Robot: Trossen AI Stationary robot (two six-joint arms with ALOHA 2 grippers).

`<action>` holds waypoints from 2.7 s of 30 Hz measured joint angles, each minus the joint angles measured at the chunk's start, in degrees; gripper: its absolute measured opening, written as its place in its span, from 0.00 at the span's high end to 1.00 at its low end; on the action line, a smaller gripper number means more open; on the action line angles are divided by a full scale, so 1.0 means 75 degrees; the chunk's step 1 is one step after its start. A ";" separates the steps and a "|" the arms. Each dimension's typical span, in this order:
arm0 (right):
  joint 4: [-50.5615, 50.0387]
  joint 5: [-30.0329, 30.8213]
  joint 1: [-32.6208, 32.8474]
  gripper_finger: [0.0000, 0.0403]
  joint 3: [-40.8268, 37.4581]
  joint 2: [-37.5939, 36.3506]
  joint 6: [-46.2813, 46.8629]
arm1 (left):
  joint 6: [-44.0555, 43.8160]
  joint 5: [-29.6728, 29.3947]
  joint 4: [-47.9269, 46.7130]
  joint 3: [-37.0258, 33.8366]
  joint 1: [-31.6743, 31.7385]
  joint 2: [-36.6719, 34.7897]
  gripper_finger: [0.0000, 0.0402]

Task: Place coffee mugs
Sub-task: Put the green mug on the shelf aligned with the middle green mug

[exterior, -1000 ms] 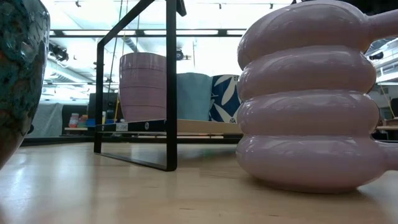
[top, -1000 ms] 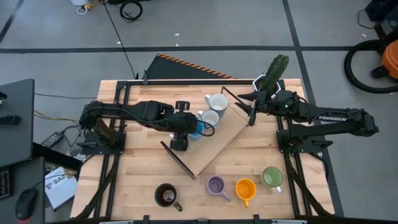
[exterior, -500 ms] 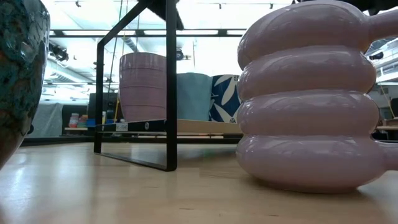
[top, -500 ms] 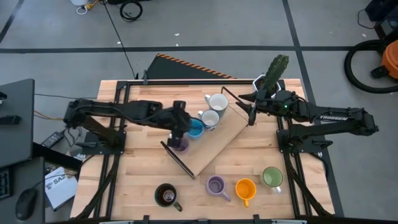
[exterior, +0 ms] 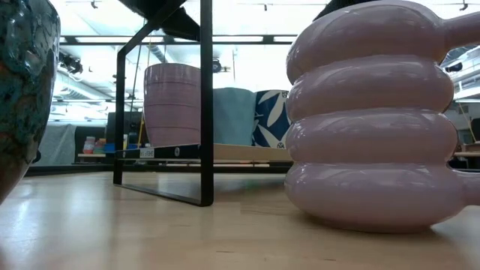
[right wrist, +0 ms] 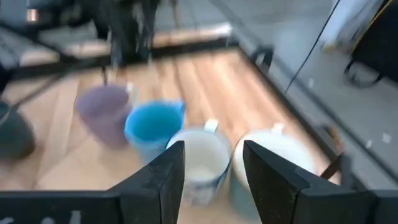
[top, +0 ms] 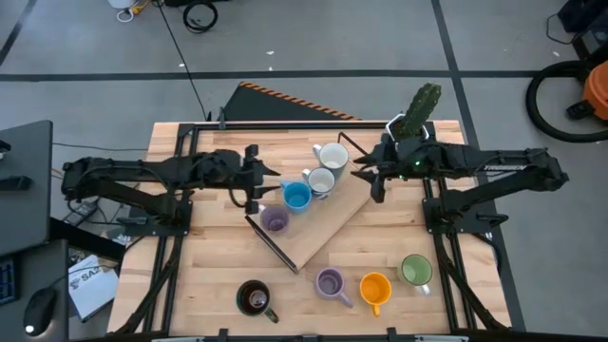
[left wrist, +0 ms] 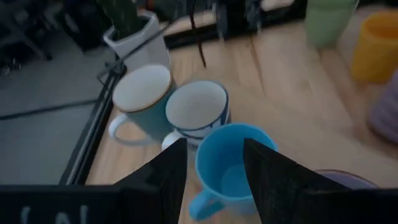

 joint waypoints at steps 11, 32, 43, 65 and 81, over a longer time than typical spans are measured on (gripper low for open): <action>-0.3874 -0.0445 0.0856 0.58 0.1331 0.1287 0.2684 | -0.0459 0.0446 0.2424 -0.2067 0.0295 -0.0935 0.60; -0.6799 -0.3546 0.3477 0.60 0.1767 0.3318 0.5444 | -0.0446 0.0420 0.4220 -0.3037 0.0587 -0.1169 0.60; -0.5698 -0.4966 0.4168 0.63 0.1767 0.3776 0.9976 | -0.0600 0.0414 0.4175 -0.3037 0.0587 -0.1169 0.60; -0.5628 -0.4287 0.5024 0.69 0.1521 0.5082 1.0930 | -0.0247 0.0272 0.4010 -0.3034 0.0593 -0.1167 0.60; -0.5655 -0.3916 0.4692 0.94 0.1096 0.5049 0.8763 | -0.0406 0.0272 0.3873 -0.3034 0.0593 -0.1167 0.60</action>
